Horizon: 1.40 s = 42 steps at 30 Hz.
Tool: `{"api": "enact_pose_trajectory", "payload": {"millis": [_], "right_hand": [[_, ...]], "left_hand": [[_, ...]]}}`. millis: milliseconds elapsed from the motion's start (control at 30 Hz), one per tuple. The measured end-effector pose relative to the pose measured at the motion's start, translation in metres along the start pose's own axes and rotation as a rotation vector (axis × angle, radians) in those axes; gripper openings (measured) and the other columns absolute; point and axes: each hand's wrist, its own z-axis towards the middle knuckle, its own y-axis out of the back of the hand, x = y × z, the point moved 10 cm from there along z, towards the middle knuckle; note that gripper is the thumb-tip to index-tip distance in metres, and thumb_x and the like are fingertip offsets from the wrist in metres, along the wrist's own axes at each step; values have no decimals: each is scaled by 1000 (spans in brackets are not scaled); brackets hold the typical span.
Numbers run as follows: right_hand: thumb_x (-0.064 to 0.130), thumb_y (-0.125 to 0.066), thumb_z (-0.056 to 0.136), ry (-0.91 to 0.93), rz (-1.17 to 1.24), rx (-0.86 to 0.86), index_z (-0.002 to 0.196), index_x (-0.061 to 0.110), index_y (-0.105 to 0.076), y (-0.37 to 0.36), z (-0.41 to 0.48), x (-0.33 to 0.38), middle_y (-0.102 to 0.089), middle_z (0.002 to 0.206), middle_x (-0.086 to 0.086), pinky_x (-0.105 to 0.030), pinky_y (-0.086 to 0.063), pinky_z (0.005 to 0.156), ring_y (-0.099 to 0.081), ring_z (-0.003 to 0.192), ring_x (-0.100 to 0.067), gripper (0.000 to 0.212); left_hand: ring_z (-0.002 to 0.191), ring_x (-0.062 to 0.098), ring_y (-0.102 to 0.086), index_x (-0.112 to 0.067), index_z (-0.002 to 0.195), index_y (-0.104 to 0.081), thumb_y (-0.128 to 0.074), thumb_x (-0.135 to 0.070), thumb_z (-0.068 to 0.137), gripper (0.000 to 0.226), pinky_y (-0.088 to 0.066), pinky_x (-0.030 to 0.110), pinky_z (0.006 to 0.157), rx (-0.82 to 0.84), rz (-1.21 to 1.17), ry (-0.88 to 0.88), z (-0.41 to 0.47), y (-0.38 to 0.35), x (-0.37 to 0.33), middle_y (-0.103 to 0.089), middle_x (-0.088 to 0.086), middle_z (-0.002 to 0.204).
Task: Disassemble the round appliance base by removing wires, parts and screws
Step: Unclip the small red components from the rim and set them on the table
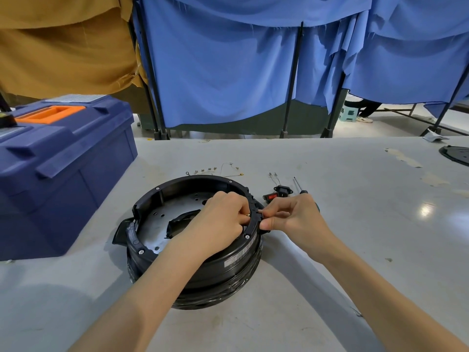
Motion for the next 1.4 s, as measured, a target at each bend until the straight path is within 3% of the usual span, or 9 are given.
{"api": "enact_pose_trajectory", "payload": {"millis": [200, 367, 467, 567, 767, 900, 1033, 1167, 1400], "right_hand": [[-14, -77, 66, -11, -10, -13, 69, -3, -70, 1, 0, -1, -73, 67, 0, -21, -56, 72, -72, 68, -14, 13], [-12, -78, 66, -1, -8, -12, 68, 2, -73, 3, 0, 1, -74, 71, -4, -26, -58, 79, -72, 71, -17, 15], [-11, -79, 66, -2, 1, -4, 69, 6, -74, 4, -1, 1, -74, 70, -3, -25, -58, 79, -73, 71, -16, 17], [-10, -79, 67, 17, 0, 10, 72, 6, -75, 4, -2, 3, -74, 70, -3, -22, -57, 77, -72, 71, -14, 17], [-8, -80, 67, 23, -27, -8, 68, 16, -76, 4, -3, 5, -73, 75, -10, -35, -58, 84, -69, 73, -17, 24], [-9, -79, 67, 19, -39, -24, 65, 17, -75, 3, -3, 4, -72, 77, -18, -41, -56, 84, -67, 73, -26, 26], [-10, -78, 67, 18, -47, -37, 67, 10, -74, 4, -3, 4, -70, 79, -23, -50, -54, 86, -65, 80, -43, 20], [-10, -79, 66, 0, -30, -42, 66, 8, -73, 4, -3, 3, -70, 79, -23, -50, -53, 87, -64, 73, -30, 19], [-8, -81, 65, 1, -15, -16, 62, 16, -74, 5, -2, 3, -73, 75, -13, -43, -56, 86, -68, 72, -22, 25]], "left_hand": [[66, 12, -49, -33, 63, -47, -60, -11, 89, 36, -37, 27, 61, 21, -71, -17, 0, -1, -1, -52, -9, 65], [60, 9, -56, -26, 69, -63, -66, -13, 87, 23, -50, 31, 64, -20, -165, -11, -1, 4, 2, -59, -9, 62], [59, 2, -59, -30, 69, -63, -69, -11, 81, 24, -51, 23, 64, -19, -161, -8, -5, 4, 4, -63, -11, 63], [65, 6, -62, -31, 68, -62, -68, -14, 80, 21, -55, 27, 69, -31, -115, 7, -6, 5, 4, -66, -8, 68], [76, 22, -62, -20, 72, -70, -64, -15, 83, 14, -54, 39, 73, -31, -38, 27, -5, 4, 5, -65, 2, 73], [77, 21, -56, -24, 69, -59, -62, -10, 86, 22, -47, 34, 69, 9, -34, -4, -1, -1, 2, -56, -2, 71], [63, 16, -52, -20, 67, -57, -59, -4, 85, 25, -42, 30, 62, 31, -22, -63, -1, -3, -4, -53, -3, 61], [58, 14, -49, -20, 66, -58, -57, -2, 85, 26, -40, 30, 58, 39, -46, -78, 1, -5, -5, -54, 1, 60], [61, 14, -50, -20, 66, -64, -61, -2, 86, 26, -45, 31, 64, 17, -151, -64, 0, -3, -1, -62, 5, 66]]}}
